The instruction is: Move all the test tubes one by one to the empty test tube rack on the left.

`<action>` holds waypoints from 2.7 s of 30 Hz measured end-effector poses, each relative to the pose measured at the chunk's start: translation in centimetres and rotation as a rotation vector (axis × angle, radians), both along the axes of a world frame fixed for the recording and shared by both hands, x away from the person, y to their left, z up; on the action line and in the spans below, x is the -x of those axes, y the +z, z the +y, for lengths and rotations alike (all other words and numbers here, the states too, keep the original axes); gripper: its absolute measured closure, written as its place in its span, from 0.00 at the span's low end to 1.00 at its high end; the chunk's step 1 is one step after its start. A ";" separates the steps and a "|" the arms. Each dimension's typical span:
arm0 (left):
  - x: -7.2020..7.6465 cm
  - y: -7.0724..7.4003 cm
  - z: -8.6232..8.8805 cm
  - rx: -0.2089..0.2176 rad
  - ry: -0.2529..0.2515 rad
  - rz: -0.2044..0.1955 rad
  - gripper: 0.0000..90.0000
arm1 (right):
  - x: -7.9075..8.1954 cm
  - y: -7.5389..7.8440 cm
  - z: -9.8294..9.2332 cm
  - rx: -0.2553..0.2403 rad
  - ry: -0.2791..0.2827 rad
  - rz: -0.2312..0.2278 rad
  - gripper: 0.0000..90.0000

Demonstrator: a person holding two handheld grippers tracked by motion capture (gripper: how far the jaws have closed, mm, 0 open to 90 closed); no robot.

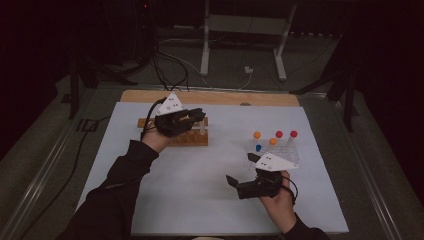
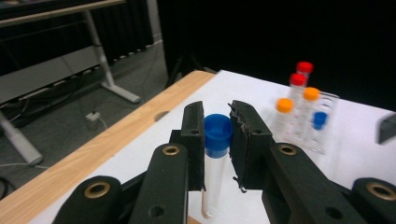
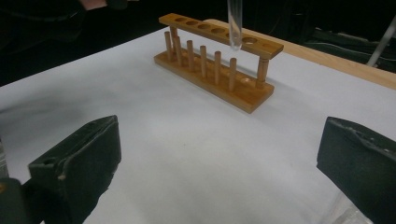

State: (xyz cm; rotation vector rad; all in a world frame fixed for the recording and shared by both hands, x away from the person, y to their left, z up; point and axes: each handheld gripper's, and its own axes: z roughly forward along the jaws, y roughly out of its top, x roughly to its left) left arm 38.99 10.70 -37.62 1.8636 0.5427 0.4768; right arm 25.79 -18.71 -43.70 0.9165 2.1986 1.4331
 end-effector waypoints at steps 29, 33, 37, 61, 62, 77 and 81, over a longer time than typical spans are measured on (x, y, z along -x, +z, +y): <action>-5.5 -4.9 0.4 -0.024 0.139 0.065 0.86 | 0.0 -0.2 -0.3 0.005 0.006 0.003 0.00; -5.6 -5.8 0.2 -0.030 0.147 0.087 0.86 | 0.0 -0.2 -0.3 0.007 0.007 0.003 0.00; -5.8 -6.4 0.3 -0.024 0.153 0.108 0.86 | 0.0 -0.2 -0.4 0.006 0.006 0.003 0.00; -5.5 -6.5 0.6 0.008 0.100 0.152 0.59 | -0.1 0.5 -1.2 0.005 0.008 -0.021 0.00; -5.2 -6.2 0.7 0.001 0.106 0.144 0.56 | -0.2 0.6 -1.5 0.012 0.002 -0.030 0.00; 0.5 -4.9 1.7 0.039 0.010 0.145 0.09 | -1.6 1.1 -5.7 -0.005 -0.218 -0.025 0.00; 2.2 -5.6 1.9 0.049 -0.022 0.159 0.05 | -2.1 0.4 -5.6 0.003 -0.258 0.001 0.07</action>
